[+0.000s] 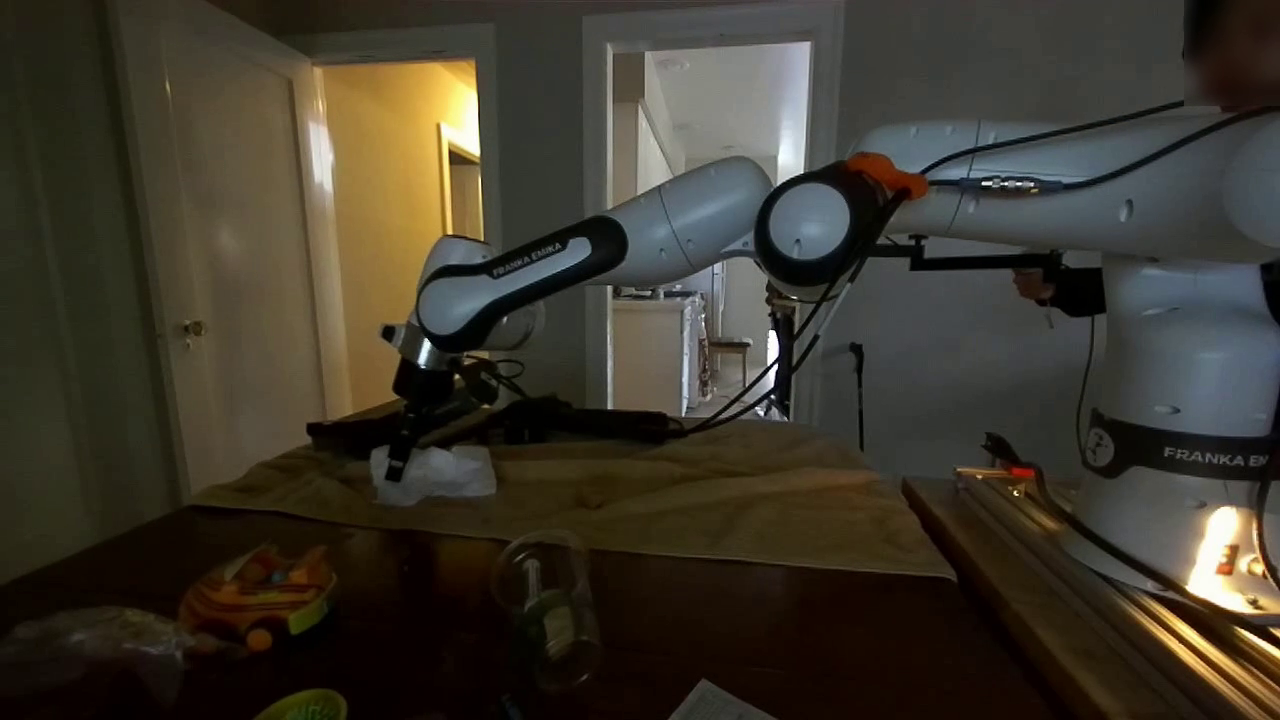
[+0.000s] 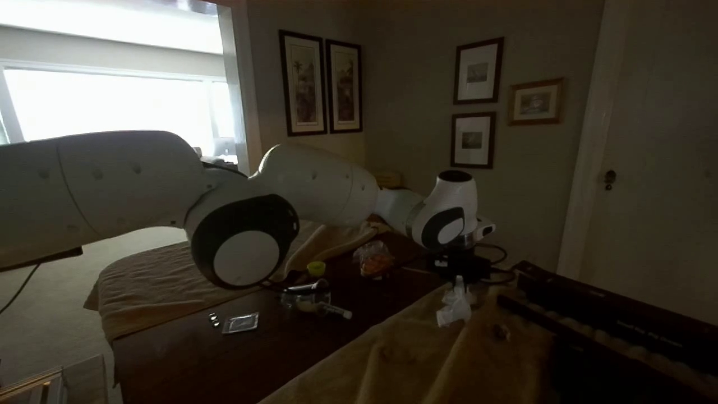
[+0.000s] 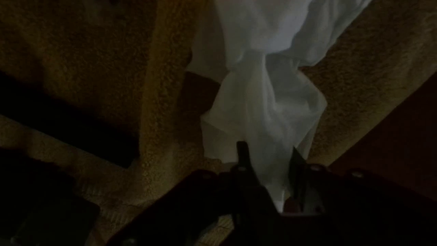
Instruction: Remove the tennis ball from the clear cup and use the napkin to wipe the table then move the toy car to the right.
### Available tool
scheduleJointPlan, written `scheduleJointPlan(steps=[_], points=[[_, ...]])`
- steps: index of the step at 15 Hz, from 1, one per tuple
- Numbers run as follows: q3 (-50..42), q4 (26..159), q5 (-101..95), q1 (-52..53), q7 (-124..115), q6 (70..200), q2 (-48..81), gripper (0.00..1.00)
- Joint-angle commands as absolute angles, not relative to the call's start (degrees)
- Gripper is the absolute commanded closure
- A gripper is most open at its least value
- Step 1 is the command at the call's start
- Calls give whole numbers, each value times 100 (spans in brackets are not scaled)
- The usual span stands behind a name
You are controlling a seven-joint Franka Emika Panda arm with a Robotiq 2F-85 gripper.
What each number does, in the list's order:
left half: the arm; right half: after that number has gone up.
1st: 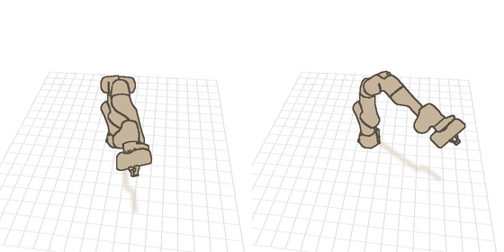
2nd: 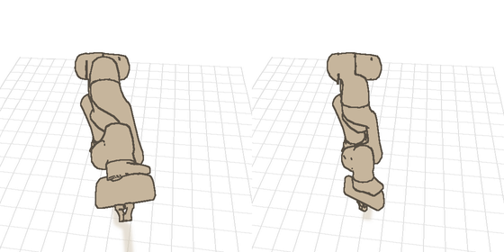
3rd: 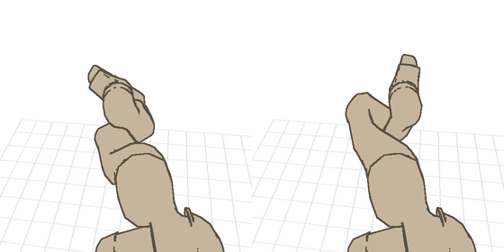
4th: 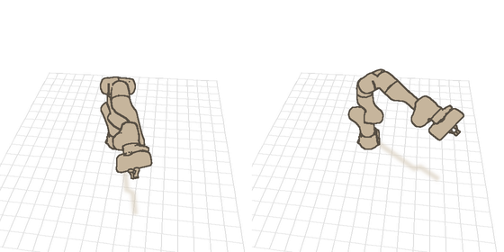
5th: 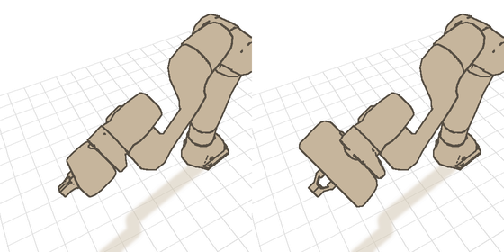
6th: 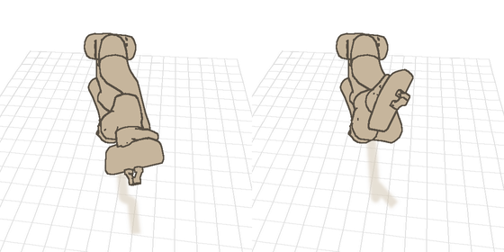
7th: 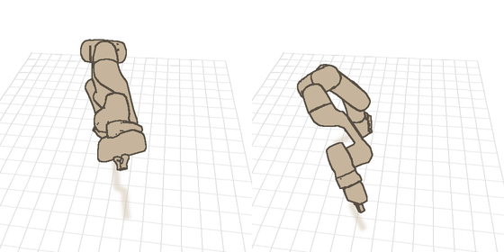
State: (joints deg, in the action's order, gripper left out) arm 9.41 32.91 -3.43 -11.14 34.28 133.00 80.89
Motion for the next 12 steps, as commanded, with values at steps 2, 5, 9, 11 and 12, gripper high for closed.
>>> scheduleJointPlan(steps=[2, 5, 9, 11, 12], points=[[987, 3425, -330, -1106, 3463, 13034, 7929, 98], [1008, 3446, -335, -1026, 3455, 12879, 7832, 98], [990, 3425, -432, -827, 3562, 12779, 7564, 98], [1206, 3406, -329, -754, 3949, 12785, 7483, 98], [1359, 3393, -266, -739, 4205, 12804, 7479, 98]])
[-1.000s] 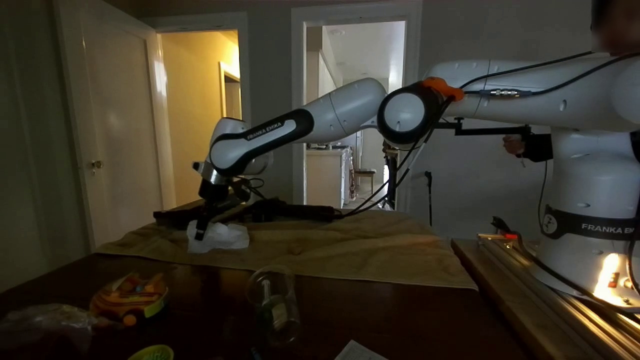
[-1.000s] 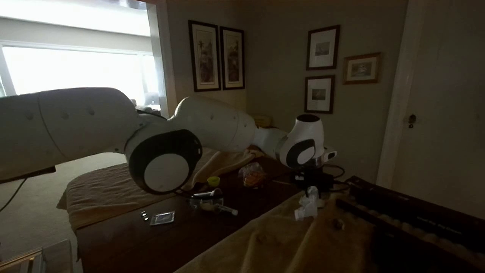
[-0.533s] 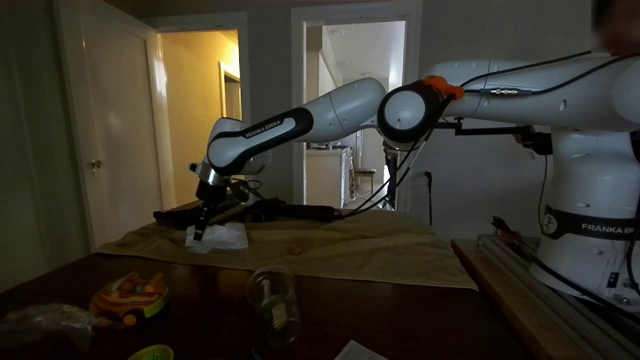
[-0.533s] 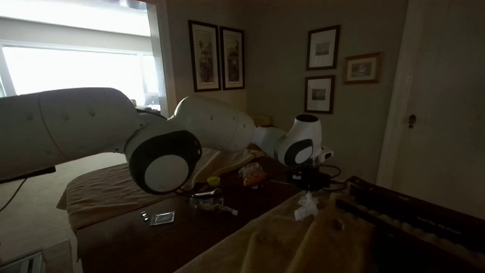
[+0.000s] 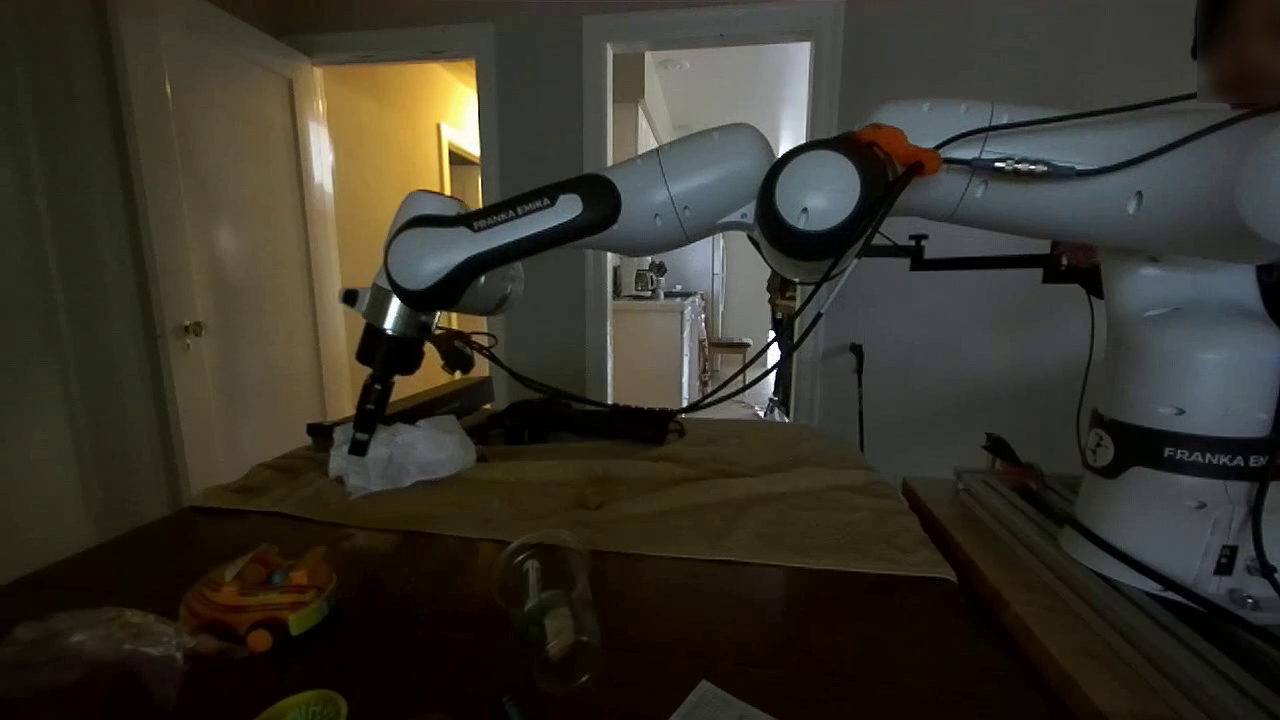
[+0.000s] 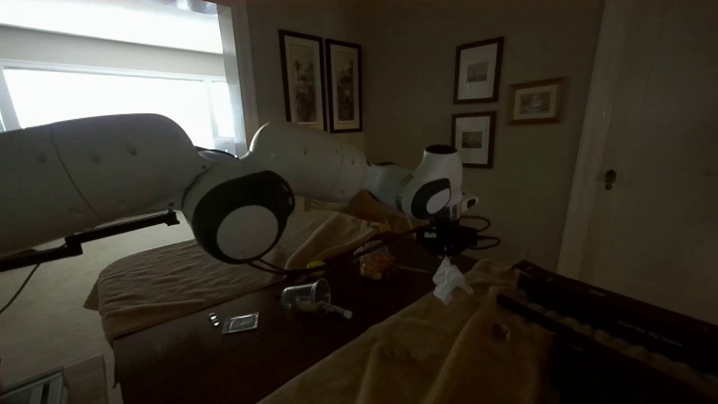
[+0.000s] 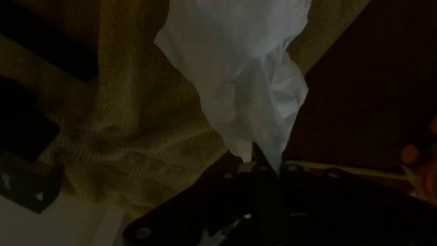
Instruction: Remove the tennis ball from the clear cup and use the napkin to wipe the table then move the toy car to the right.
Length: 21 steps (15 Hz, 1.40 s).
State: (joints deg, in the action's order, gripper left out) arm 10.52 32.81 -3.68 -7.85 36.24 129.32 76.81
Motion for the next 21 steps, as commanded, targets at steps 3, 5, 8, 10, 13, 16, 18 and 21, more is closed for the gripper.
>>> scheduleJointPlan(steps=[3, 5, 8, 10, 13, 16, 18, 21], points=[[1970, 3337, -56, -769, 4973, 12696, 7566, 98], [2242, 3324, 11, -789, 5230, 12425, 7649, 98], [2325, 3302, -54, -786, 5195, 11953, 7748, 98], [2364, 3286, -52, -822, 5195, 11715, 7859, 98], [2356, 3240, -99, -855, 5281, 11558, 8086, 98], [2331, 3186, -151, -846, 5473, 11536, 8268, 98], [2339, 3171, -156, -822, 5604, 11476, 8334, 98], [2326, 3167, -199, -727, 5818, 11363, 8351, 98]])
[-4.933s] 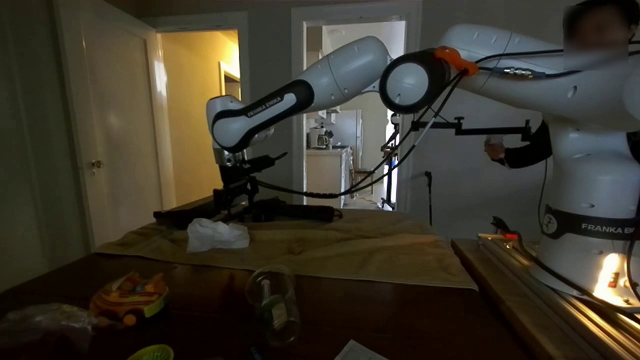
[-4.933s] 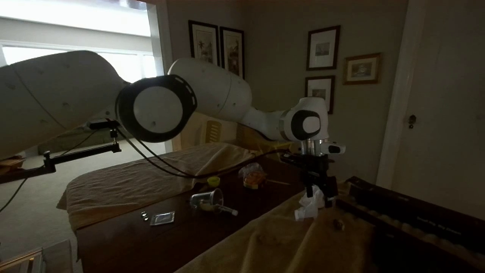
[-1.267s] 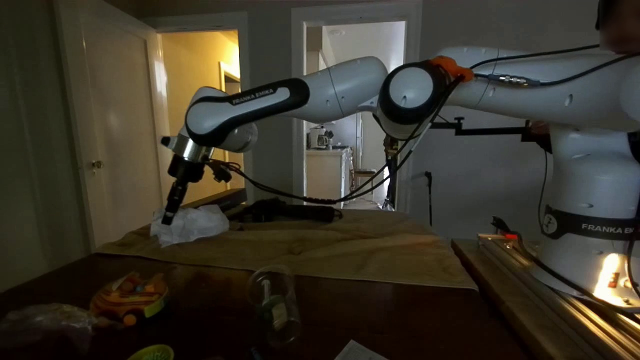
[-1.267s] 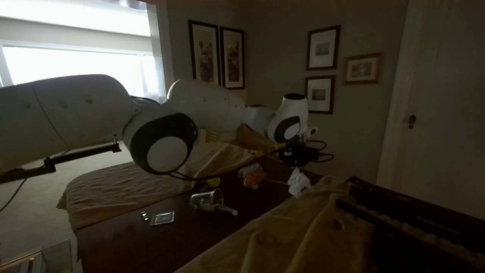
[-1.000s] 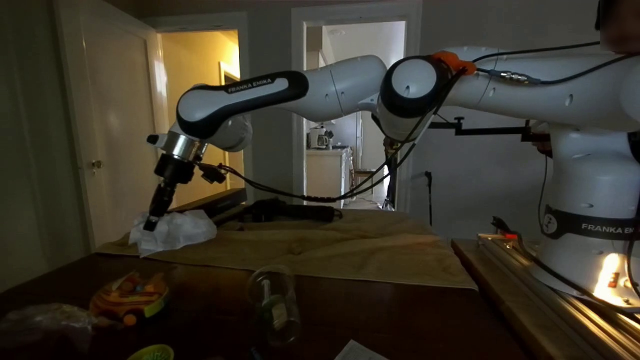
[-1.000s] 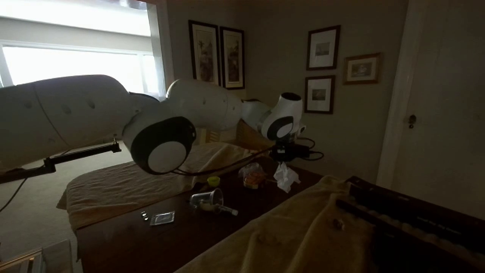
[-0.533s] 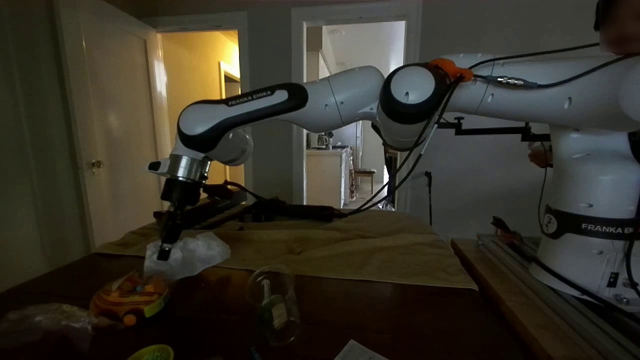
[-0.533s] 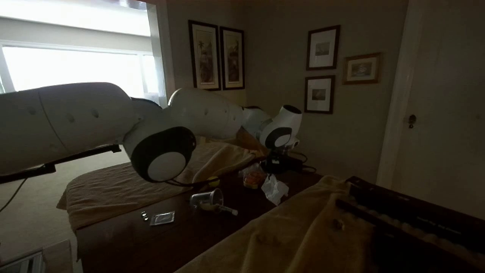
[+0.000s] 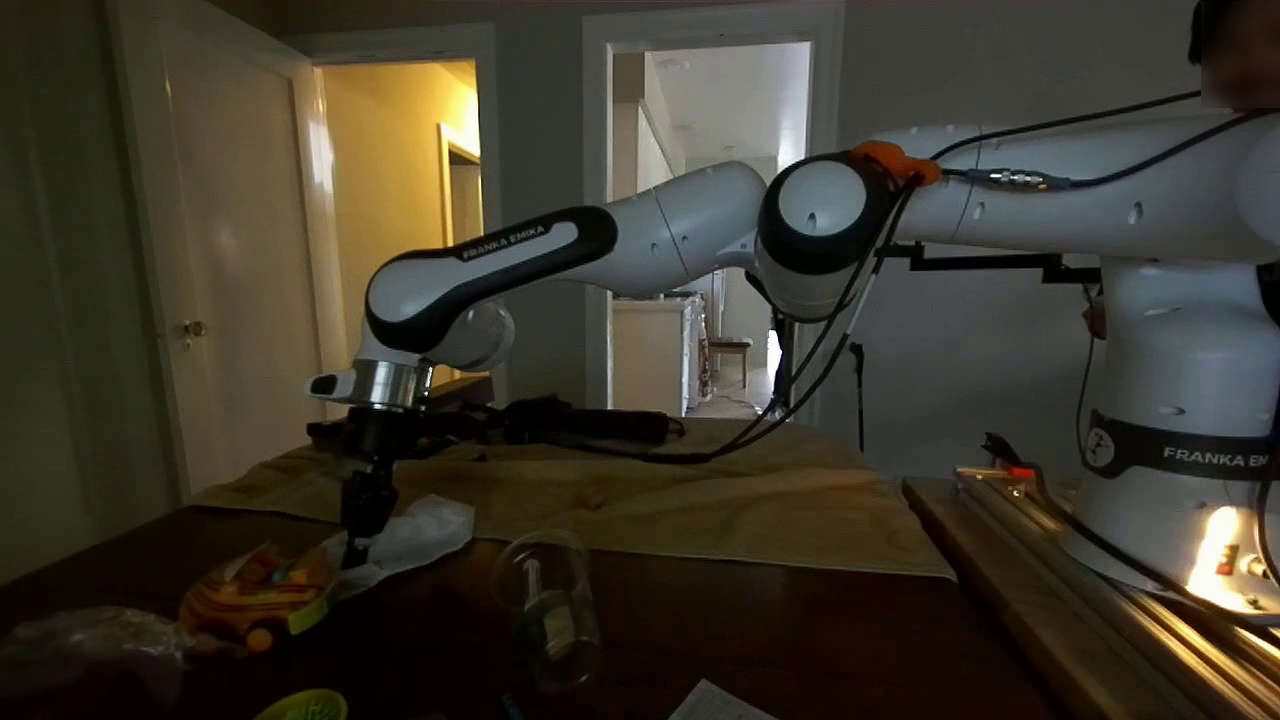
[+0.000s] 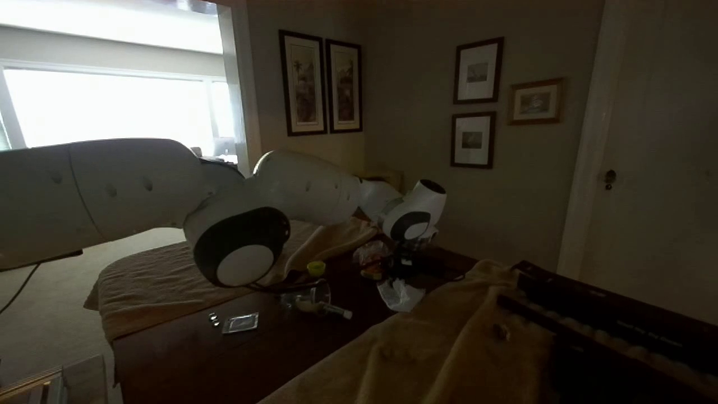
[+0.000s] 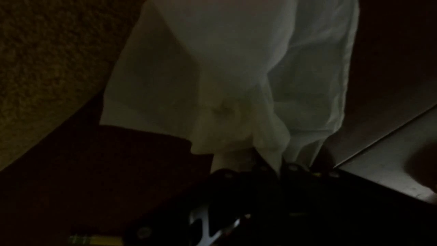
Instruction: Remove the tennis ball from the clear cup and use the napkin to wipe the table then move the toy car to the right.
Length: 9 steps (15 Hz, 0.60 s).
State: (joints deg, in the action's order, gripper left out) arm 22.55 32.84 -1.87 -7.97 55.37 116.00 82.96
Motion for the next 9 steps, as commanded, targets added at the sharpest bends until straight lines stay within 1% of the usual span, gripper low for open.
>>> scheduleJointPlan(steps=[1, 9], points=[[2332, 3181, -214, -685, 5919, 11290, 8334, 98], [2251, 3172, -330, -261, 6526, 10613, 8313, 98]])
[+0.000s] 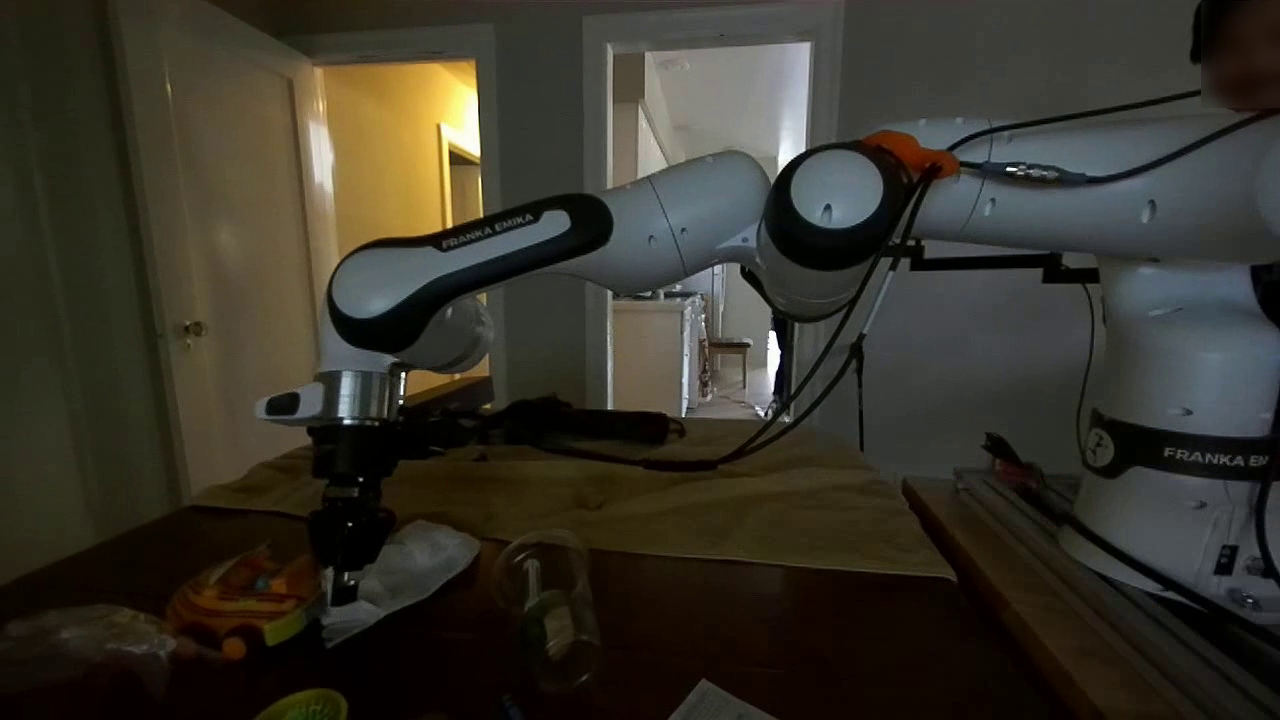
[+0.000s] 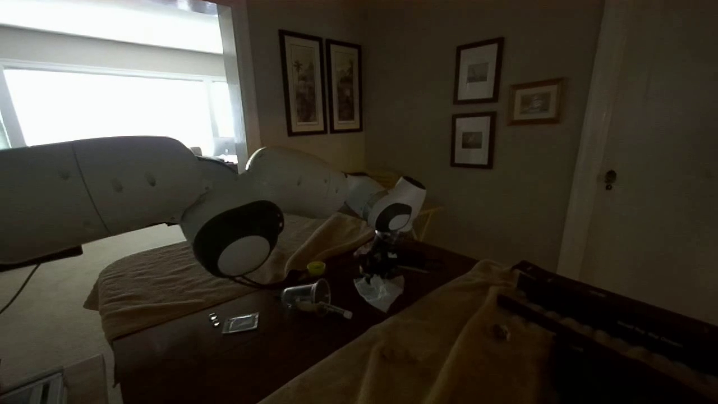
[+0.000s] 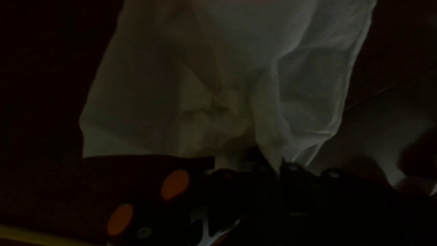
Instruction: Remove the tennis ball from the clear cup and use the napkin to wipe the table then move the toy car to the right.
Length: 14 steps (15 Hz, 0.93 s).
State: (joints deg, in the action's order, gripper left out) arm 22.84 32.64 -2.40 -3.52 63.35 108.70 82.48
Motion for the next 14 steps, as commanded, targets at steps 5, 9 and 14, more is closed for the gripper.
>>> scheduleJointPlan(steps=[5, 9, 14], points=[[2106, 3071, -169, -788, 6022, 10767, 8353, 98], [2030, 3065, -90, -1404, 5556, 10925, 8342, 98], [2086, 3119, -292, -1200, 5767, 10821, 8324, 98]])
